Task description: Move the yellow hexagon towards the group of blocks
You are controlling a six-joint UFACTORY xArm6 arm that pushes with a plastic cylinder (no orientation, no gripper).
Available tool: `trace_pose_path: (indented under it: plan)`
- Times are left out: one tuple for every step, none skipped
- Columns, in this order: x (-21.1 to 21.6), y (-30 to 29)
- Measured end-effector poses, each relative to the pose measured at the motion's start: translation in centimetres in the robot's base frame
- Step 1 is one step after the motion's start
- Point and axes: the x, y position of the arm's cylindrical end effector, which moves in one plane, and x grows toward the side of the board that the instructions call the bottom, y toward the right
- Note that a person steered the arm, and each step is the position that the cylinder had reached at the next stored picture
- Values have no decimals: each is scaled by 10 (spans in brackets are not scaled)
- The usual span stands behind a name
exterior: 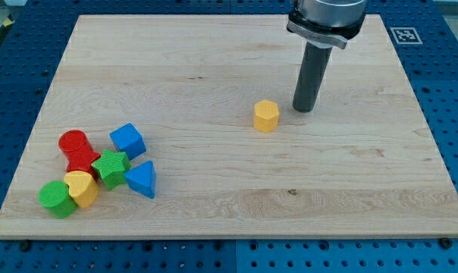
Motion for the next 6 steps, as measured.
trace_pose_path:
  plan:
    - [0, -22]
    - [0, -39]
    - [5, -54]
    - [15, -57]
    - [27, -57]
    - [44, -57]
